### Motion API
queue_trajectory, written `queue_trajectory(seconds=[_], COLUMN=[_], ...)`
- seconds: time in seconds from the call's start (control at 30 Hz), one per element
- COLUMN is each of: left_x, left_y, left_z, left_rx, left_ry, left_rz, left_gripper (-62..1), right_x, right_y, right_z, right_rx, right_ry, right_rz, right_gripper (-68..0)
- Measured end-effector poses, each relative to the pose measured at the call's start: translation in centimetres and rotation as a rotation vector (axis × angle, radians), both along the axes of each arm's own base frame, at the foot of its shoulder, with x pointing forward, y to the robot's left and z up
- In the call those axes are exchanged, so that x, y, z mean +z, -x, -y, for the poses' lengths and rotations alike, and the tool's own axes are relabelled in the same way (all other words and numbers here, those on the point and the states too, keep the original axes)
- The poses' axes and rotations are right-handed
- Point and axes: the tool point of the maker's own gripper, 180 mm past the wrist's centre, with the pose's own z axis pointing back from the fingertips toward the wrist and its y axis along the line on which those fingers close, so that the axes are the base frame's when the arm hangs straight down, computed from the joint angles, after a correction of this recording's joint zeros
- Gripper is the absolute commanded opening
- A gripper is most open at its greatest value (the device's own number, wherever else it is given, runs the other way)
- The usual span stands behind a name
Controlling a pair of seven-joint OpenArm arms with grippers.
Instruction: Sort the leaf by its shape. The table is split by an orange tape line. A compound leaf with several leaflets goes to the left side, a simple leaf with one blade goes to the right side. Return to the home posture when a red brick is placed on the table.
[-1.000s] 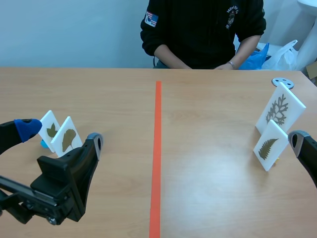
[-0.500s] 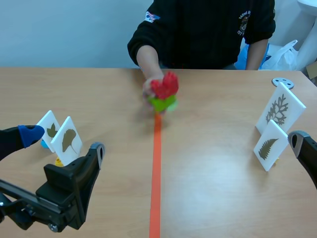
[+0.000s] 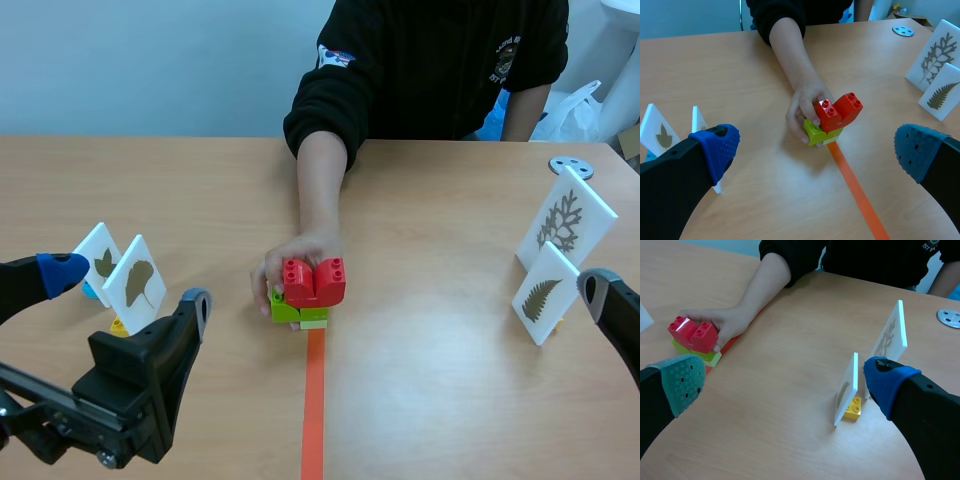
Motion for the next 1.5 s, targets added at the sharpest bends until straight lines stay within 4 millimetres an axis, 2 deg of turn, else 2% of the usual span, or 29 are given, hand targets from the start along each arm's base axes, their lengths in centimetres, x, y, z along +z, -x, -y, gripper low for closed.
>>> queue_trajectory(seconds=[0.6, 1.5], left_x=[-0.86, -0.87], left_y=[0.22, 0.24], left_z=[0.03, 0.06], left_rx=[-0.011, -0.019], left_ry=[-0.041, -0.062], left_rz=[-0.036, -0.028], left_gripper=[1.4, 1.4], right_x=[0.18, 0.21], right_y=[-0.04, -0.05], right_z=[0.03, 0.03], right_rx=[-0.004, -0.005], right_ry=[-0.015, -0.018], right_rz=[0.005, 0.005], right_gripper=[0.4, 0.4])
